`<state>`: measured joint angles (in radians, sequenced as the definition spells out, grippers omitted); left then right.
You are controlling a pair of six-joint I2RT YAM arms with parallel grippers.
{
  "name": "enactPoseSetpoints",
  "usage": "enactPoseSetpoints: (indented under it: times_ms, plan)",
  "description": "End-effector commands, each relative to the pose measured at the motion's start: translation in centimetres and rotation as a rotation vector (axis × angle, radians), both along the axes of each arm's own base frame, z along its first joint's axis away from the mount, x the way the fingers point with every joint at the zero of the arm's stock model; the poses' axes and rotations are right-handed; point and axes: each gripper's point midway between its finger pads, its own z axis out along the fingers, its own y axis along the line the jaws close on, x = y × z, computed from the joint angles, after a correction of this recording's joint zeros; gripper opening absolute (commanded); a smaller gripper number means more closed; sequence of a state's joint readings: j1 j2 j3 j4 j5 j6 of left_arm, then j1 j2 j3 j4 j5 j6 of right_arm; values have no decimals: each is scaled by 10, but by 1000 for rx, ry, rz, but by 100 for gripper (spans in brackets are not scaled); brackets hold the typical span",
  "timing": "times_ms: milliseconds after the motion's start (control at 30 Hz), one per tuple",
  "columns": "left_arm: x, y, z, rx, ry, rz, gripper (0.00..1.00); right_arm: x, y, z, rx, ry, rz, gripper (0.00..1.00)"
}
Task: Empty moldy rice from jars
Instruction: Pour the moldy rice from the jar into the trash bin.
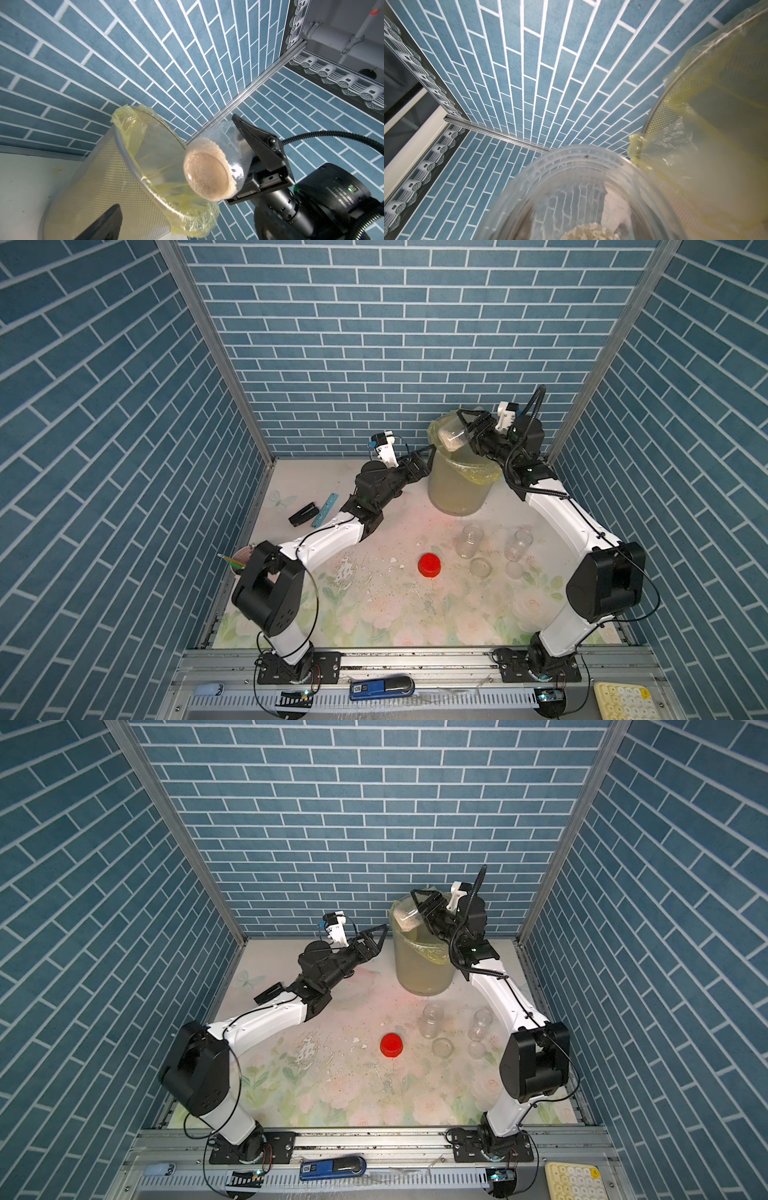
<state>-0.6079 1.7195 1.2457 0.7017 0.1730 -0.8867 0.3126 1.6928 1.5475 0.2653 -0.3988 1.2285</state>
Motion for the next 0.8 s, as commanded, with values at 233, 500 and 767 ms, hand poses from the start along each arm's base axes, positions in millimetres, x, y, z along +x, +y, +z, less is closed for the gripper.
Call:
enactPoseSetpoints:
  times_ms: [233,500,767]
  plan:
    - [-1,-41,34,-80,-101,-87,100,-3,-4,26,137,-44,4,34]
    - [9,-53,49,-150,-139,-152,99,0,-4,19,156,-25,-2,33]
    - [33,-58,32,-181,-110,-159,100,1,-1,17,177,-22,18,33]
